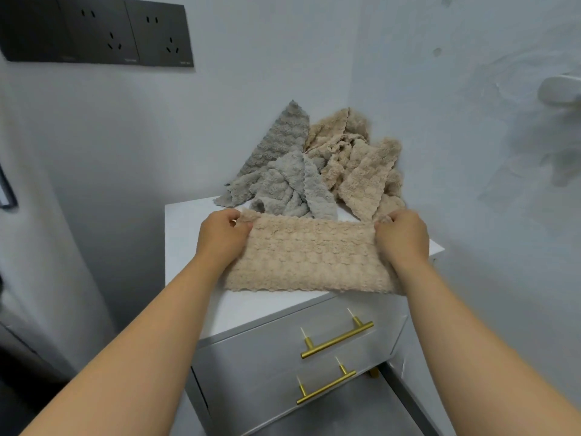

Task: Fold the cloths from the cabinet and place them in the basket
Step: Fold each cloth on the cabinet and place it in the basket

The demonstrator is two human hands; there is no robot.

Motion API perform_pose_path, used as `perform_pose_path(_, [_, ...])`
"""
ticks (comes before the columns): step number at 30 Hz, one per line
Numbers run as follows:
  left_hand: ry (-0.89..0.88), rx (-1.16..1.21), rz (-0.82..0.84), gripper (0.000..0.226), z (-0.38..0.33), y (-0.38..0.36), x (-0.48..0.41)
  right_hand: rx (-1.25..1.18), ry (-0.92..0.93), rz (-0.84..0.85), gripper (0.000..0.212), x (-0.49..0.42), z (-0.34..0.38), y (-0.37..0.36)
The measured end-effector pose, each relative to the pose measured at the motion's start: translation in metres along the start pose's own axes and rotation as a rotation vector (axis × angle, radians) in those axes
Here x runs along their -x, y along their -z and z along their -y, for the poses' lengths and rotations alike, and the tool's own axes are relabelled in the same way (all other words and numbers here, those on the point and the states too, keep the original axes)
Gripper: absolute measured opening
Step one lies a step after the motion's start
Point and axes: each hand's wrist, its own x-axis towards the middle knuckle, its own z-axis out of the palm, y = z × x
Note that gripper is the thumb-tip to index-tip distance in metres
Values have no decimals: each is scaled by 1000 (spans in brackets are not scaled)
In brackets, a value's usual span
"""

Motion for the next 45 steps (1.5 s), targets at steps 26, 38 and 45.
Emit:
perform_pose_path(26, [-605, -782, 639, 59, -38, -58, 38, -423, -299, 537, 26, 24, -8, 63])
perform_pose_path(38, [-298, 171, 734, 85, -81, -4, 33, -1233, 32, 880, 58, 36, 22, 85])
perform_pose_path(45, [-4, 360, 1139, 38, -76, -12, 36, -838, 10, 425, 23, 30, 24, 79])
